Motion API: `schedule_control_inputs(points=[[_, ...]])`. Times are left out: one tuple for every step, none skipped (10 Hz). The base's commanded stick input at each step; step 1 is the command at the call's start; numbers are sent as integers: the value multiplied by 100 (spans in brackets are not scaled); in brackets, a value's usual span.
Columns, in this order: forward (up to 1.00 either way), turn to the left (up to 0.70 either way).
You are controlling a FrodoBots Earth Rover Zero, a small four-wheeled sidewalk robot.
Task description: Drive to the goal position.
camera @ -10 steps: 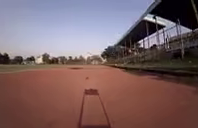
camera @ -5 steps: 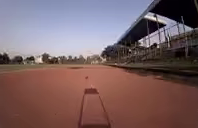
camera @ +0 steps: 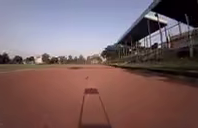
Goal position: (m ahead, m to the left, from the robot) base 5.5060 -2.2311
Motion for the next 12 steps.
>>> schedule_control_inputs(points=[[70,0],[70,0],[70,0],[70,0],[70,0],[70,0],[70,0],[70,0],[70,0],[70,0],[70,0],[70,0]])
